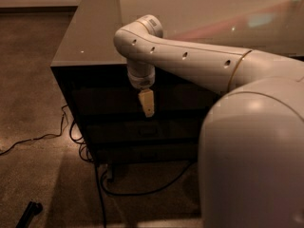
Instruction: Open top drawer
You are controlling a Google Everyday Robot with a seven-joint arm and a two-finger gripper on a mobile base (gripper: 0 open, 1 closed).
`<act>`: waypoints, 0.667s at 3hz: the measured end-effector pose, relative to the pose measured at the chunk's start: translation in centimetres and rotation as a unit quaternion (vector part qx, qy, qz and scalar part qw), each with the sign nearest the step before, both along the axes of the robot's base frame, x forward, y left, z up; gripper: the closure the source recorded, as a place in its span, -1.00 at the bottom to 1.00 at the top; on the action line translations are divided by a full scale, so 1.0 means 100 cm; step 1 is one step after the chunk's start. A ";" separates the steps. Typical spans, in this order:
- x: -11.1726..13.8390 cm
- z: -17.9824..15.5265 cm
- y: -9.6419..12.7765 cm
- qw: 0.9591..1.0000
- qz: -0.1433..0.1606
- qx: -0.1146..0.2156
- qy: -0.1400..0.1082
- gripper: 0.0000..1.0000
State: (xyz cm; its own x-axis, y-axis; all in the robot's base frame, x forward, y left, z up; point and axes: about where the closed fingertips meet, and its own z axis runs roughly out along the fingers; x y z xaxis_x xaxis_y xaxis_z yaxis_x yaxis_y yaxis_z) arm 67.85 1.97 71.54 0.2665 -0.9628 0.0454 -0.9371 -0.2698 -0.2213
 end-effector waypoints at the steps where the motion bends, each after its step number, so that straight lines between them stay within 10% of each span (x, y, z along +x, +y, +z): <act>1: 0.021 -0.020 -0.016 0.999 -0.028 -0.011 0.011 -1.00; 2: 0.034 -0.044 -0.034 0.997 -0.063 -0.015 0.033 -1.00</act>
Offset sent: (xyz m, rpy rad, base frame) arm 0.0507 -0.0546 -0.0689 -0.0345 0.1136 -0.2115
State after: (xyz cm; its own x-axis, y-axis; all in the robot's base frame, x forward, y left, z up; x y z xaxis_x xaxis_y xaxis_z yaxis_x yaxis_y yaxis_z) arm 71.26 -1.44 67.11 0.1471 -0.9873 0.0608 -0.9763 -0.1548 -0.1513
